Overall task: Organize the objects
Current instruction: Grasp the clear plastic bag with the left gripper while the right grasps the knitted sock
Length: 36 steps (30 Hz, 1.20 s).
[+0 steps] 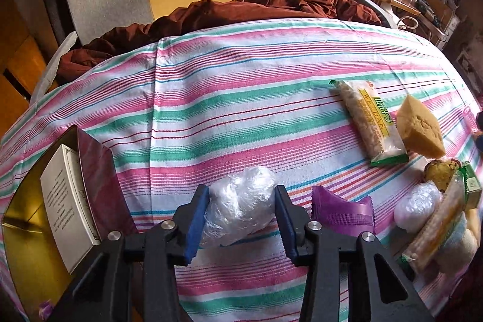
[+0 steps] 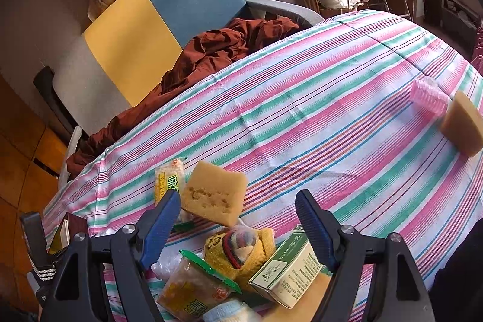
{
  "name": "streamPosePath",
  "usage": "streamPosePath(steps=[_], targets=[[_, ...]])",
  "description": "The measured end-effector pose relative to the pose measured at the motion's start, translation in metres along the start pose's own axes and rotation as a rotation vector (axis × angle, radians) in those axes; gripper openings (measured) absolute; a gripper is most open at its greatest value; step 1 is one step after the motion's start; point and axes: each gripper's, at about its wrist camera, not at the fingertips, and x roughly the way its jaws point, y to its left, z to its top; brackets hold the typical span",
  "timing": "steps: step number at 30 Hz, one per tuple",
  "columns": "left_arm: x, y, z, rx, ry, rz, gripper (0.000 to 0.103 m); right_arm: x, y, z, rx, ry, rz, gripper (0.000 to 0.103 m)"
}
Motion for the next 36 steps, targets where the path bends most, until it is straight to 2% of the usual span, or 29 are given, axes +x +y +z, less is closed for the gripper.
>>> streamPosePath(steps=[4,7,11,14,17,18,19,21,22,29,36], targets=[[-0.024,-0.007,-0.016,0.010,-0.073,-0.011,0.043,0.000,-0.002,0.000,0.012,0.001,0.004,0.080],[-0.052,-0.014,-0.039,0.016,-0.142,-0.059,0.043,0.001,-0.001,0.000,0.009,0.004,0.000,0.080],[-0.081,-0.037,-0.085,0.112,-0.190,-0.090,0.043,0.003,0.001,-0.001,-0.003,0.013,-0.003,0.080],[-0.091,-0.058,-0.122,0.202,-0.196,-0.100,0.043,0.004,0.002,-0.002,-0.015,0.020,-0.007,0.080],[-0.082,-0.080,-0.148,0.297,-0.191,-0.089,0.043,0.005,0.006,-0.005,-0.032,0.027,0.004,0.080],[-0.076,-0.084,-0.154,0.307,-0.177,-0.095,0.043,0.005,0.008,-0.006,-0.040,0.031,0.007,0.080],[-0.073,-0.088,-0.160,0.317,-0.196,-0.078,0.043,0.005,0.010,-0.009,-0.047,0.037,0.012,0.080],[-0.069,-0.097,-0.166,0.371,-0.236,-0.024,0.043,0.003,0.015,-0.014,-0.065,0.062,0.039,0.080],[-0.068,-0.096,-0.166,0.368,-0.243,-0.021,0.043,0.003,0.019,-0.017,-0.080,0.084,0.052,0.080],[-0.062,-0.082,-0.161,0.288,-0.227,-0.091,0.044,-0.009,0.041,-0.054,-0.333,0.243,-0.006,0.063],[-0.059,-0.074,-0.161,0.241,-0.228,-0.129,0.044,-0.012,0.050,-0.092,-0.534,0.388,-0.067,0.061]])
